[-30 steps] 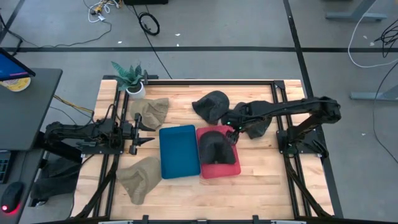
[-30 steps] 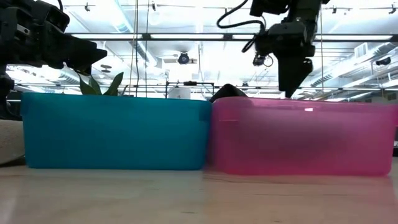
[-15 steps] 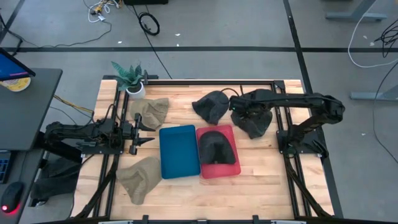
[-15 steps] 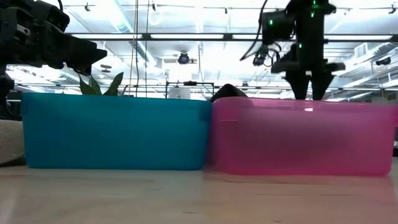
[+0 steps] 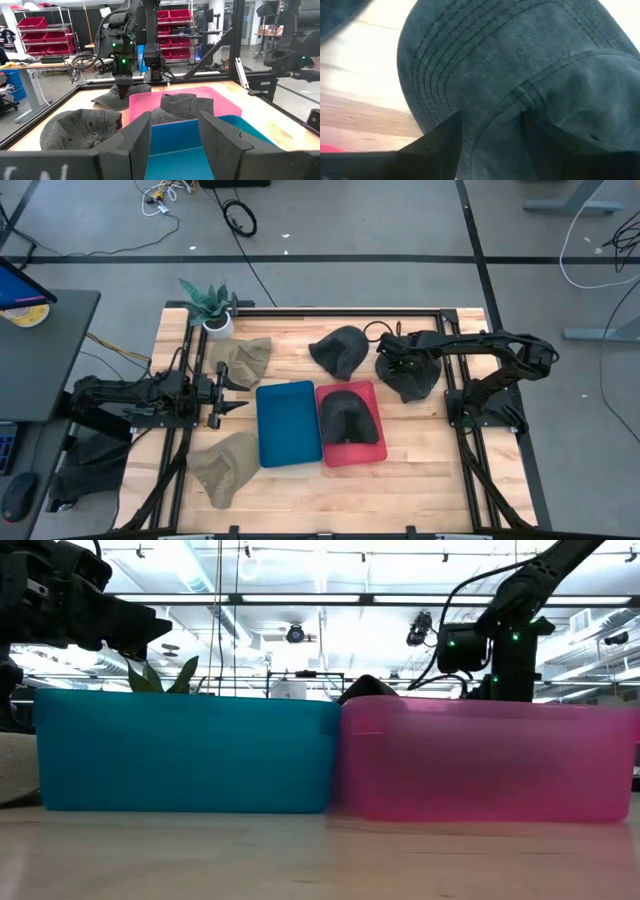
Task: Pick & Place hat
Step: Put the right black cap into the pink bin
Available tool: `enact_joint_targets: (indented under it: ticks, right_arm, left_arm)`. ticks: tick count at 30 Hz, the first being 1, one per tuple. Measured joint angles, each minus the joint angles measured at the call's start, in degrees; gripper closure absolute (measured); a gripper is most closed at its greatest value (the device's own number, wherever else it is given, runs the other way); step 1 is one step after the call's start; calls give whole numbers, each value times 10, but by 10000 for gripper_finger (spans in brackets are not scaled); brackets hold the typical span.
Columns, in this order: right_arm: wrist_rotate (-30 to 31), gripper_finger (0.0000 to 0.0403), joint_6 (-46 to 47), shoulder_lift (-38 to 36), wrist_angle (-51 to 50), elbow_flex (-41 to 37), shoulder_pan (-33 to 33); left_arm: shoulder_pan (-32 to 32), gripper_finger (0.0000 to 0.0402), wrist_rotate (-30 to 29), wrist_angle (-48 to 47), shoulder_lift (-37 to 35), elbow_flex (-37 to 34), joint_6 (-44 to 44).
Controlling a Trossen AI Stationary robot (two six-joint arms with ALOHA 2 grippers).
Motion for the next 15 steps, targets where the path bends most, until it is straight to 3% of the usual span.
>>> enact_joint_targets:
  ticks: [4,10,15]
  right_arm:
    - [14,244,-41,0,5,-8,-5]
    - [24,384,-117,1,13,-9,-5]
    - [47,395,-166,-14,-21,7,-6]
  left_arm:
    - [0,232,0,0,0,0,0]
    - [0,232,0,0,0,0,0]
    - [0,232,0,0,0,0,0]
